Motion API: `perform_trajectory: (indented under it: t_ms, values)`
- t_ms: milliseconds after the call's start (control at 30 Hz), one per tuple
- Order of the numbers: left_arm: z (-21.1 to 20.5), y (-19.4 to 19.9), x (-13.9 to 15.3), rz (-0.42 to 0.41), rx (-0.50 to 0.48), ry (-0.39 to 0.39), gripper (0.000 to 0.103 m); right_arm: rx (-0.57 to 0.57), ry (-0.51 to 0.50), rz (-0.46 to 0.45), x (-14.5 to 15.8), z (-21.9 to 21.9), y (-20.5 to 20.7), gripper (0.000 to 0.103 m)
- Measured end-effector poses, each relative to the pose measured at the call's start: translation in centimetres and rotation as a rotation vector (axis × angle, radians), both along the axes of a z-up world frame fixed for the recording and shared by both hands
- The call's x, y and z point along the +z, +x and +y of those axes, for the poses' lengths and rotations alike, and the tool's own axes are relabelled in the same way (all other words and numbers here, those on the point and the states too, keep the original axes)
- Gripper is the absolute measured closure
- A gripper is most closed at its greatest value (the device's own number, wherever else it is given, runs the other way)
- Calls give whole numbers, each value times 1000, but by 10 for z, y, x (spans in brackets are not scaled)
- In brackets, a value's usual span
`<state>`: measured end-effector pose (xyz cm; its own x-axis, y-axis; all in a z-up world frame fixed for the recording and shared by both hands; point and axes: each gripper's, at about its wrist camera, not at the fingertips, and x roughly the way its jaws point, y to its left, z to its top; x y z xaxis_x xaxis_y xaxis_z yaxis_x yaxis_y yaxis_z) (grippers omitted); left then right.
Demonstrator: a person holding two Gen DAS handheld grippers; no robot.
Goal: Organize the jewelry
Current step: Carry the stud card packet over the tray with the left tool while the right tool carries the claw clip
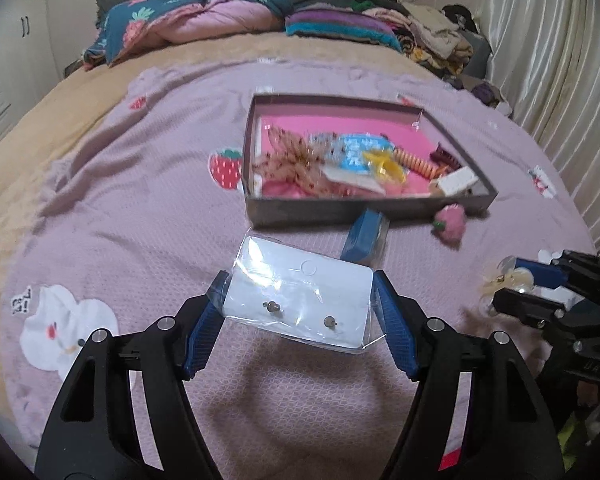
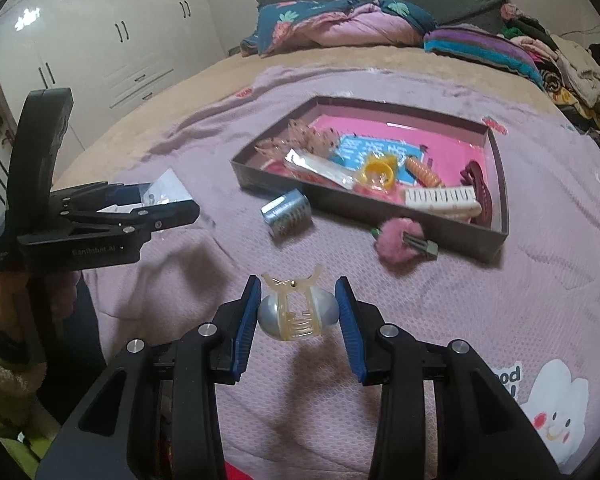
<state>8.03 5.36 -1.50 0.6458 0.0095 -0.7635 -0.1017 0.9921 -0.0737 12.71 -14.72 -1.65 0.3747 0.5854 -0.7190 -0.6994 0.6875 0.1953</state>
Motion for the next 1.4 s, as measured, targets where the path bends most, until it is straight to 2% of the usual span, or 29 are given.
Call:
perform_trajectory:
  t_ms: [333, 867, 1233, 1400]
  values:
    - [-7, 11, 34, -70, -16, -11, 41, -28, 30, -37, 20, -6, 1, 66]
    - [-30, 57, 72, -135, -82, -8, 41, -149, 68, -102, 54, -37, 34, 66]
    - [-40, 90, 82, -155, -101, -14, 41, -208, 80, -130, 69, -50, 60, 66]
    - [-41, 106, 78, -138, -100, -9, 41, -225, 81, -140, 74, -51, 75, 66]
